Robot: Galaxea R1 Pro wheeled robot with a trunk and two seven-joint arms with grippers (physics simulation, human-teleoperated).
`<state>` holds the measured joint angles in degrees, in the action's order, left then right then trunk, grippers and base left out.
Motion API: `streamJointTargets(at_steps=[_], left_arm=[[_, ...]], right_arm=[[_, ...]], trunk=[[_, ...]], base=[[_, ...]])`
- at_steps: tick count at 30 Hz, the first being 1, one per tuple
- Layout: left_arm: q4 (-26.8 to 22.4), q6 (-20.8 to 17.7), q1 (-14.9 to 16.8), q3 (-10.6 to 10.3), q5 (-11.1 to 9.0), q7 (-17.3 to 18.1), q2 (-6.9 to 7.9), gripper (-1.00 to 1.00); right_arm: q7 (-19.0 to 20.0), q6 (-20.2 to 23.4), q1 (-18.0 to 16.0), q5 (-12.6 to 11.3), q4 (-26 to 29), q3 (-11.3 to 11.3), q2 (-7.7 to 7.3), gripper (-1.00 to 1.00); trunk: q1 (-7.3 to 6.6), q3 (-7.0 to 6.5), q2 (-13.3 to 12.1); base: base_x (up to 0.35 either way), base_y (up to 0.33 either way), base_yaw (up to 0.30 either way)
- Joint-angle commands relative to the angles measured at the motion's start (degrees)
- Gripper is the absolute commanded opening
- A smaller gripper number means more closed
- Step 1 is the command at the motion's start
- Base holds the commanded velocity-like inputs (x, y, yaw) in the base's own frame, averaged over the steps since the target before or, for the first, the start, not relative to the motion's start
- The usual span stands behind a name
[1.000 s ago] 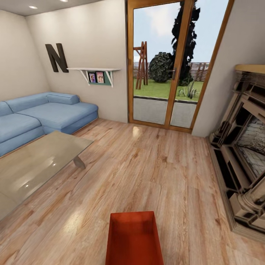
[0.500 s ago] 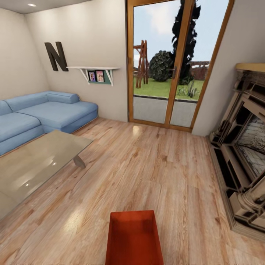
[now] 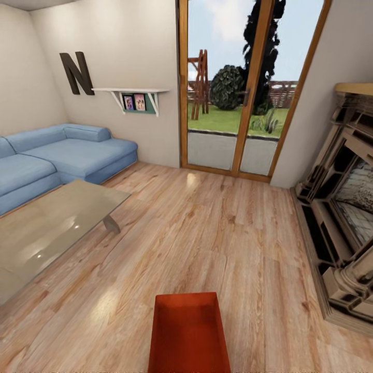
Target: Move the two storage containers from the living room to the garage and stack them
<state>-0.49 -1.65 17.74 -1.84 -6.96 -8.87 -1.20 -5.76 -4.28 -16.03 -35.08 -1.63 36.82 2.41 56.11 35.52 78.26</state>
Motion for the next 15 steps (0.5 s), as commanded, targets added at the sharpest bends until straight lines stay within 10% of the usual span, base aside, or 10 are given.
streamJointTargets(at_steps=[1,15], left_arm=[[-0.1,-0.2,0.0,-0.2,-0.6,-0.2,-0.02,1.00],[-0.1,-0.2,0.0,-0.3,-0.6,-0.2,-0.03,1.00]], right_arm=[[0.0,-0.3,-0.1,-0.4,-0.2,0.4,0.05,1.00],[0.0,-0.4,-0.1,-0.4,-0.2,0.4,0.05,1.00]], trunk=[[0.00,0.14,0.0],[0.00,1.43,0.0]], base=[[0.000,0.000,0.000],[0.000,0.000,0.000]])
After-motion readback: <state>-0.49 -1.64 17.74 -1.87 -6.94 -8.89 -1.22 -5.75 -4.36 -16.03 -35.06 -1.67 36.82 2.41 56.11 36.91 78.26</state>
